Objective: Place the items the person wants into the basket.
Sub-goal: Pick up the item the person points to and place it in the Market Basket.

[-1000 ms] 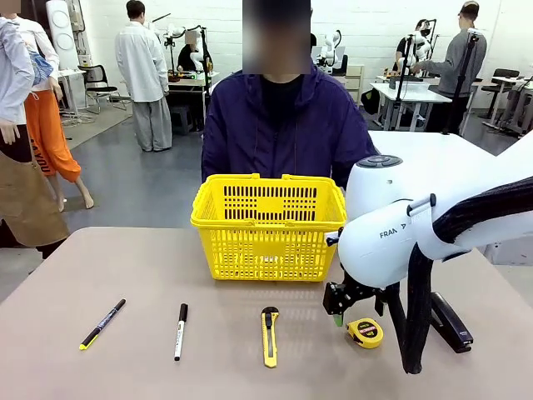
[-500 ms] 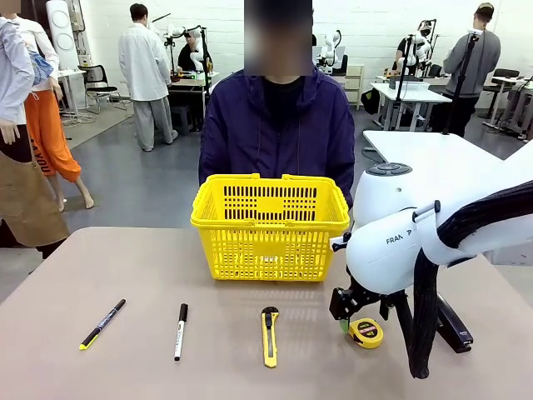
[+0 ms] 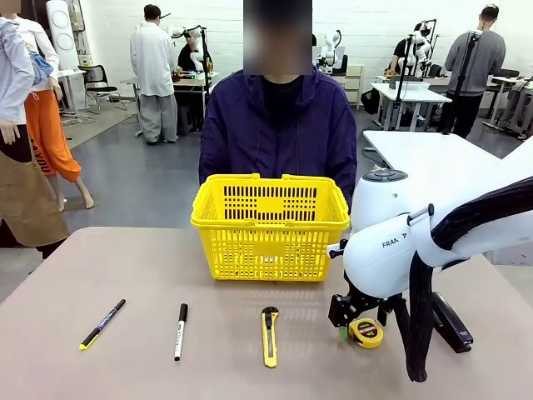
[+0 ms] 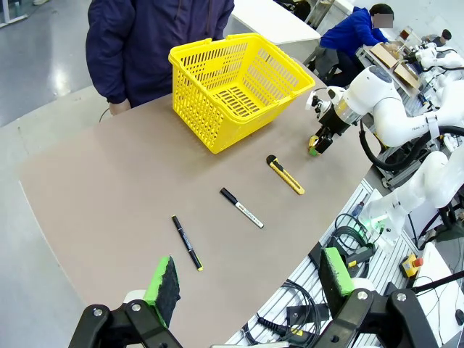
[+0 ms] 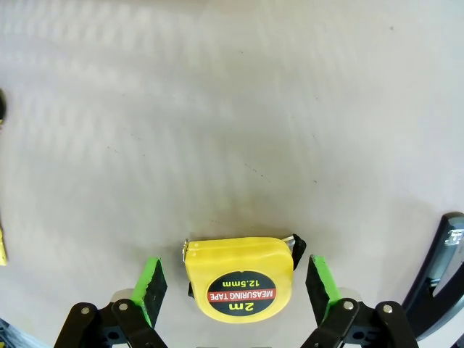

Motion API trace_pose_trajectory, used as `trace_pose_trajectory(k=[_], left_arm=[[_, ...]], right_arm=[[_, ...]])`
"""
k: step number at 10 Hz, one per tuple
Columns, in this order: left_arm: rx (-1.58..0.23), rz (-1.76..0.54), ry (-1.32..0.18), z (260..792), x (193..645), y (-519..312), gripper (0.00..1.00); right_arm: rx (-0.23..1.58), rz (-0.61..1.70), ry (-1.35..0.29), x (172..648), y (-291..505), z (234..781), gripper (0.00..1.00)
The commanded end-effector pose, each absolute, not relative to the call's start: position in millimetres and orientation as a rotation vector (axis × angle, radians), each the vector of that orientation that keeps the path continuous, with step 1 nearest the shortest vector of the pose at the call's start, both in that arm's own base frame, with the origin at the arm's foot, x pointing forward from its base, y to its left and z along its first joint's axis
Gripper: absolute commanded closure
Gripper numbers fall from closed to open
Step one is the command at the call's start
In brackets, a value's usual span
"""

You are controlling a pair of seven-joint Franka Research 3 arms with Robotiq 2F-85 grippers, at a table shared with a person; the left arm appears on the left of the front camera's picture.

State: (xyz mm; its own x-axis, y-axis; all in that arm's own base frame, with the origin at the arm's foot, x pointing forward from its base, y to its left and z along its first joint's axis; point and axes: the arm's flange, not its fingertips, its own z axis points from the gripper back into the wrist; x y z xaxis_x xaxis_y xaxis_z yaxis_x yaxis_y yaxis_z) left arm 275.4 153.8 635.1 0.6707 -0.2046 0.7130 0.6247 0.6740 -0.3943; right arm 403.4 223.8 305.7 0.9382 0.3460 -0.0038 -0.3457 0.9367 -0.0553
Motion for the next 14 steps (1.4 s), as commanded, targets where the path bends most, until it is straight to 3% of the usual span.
trace_pose_trajectory(k=[1,4,6,7,8,10,11,14], left_arm=[[-0.691,-0.519,-0.699,635,275,155,0.0],[-0.691,-0.519,-0.699,635,275,155,0.0],[-0.691,-0.519,-0.699,635,275,155,0.0],[-0.691,-0.519,-0.699,635,275,155,0.0],[-0.691,-0.519,-0.699,635,275,155,0.0],[-0.691,-0.519,-0.699,635,275,155,0.0],[-0.691,-0.519,-0.699,635,275,155,0.0],[-0.691,-0.519,-0.699,635,275,155,0.0]], right_arm=[[-0.02,0.367,-0.002,407,225,306,0.0],[-0.016,0.388,-0.008,407,225,304,0.32],[-0.02,0.4,-0.015,405,226,305,0.63],[-0.019,0.4,-0.014,404,227,305,0.95],[-0.01,0.4,-0.011,396,230,312,1.0],[-0.008,0.419,-0.064,352,243,363,1.0],[-0.012,0.419,-0.08,322,251,406,0.37],[-0.072,0.382,-0.1,291,278,506,0.37]])
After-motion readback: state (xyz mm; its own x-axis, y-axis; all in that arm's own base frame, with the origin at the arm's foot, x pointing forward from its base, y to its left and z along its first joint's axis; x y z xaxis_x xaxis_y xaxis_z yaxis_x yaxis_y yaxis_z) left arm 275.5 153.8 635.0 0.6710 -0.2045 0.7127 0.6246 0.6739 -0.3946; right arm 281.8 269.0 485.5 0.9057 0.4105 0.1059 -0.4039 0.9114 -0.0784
